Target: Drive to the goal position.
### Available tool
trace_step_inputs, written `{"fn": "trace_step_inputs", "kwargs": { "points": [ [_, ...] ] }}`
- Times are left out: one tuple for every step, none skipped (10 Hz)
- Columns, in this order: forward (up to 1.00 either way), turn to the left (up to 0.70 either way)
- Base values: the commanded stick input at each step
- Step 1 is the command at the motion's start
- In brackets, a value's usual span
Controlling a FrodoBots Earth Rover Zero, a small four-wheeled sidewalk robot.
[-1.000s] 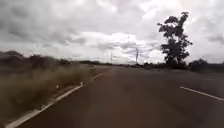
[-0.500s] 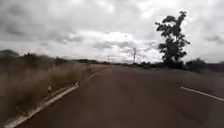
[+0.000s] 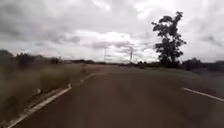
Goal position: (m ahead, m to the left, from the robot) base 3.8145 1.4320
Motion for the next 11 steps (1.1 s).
{"fn": "trace_step_inputs", "kwargs": {
  "points": [
    [0.50, 0.00],
    [0.50, 0.00],
    [0.50, 0.00],
    [0.50, 0.00],
    [0.50, 0.00],
    [0.50, 0.00],
    [0.50, 0.00],
    [0.50, 0.00],
    [0.50, 0.00],
    [0.50, 0.00],
    [0.50, 0.00]
  ]
}}
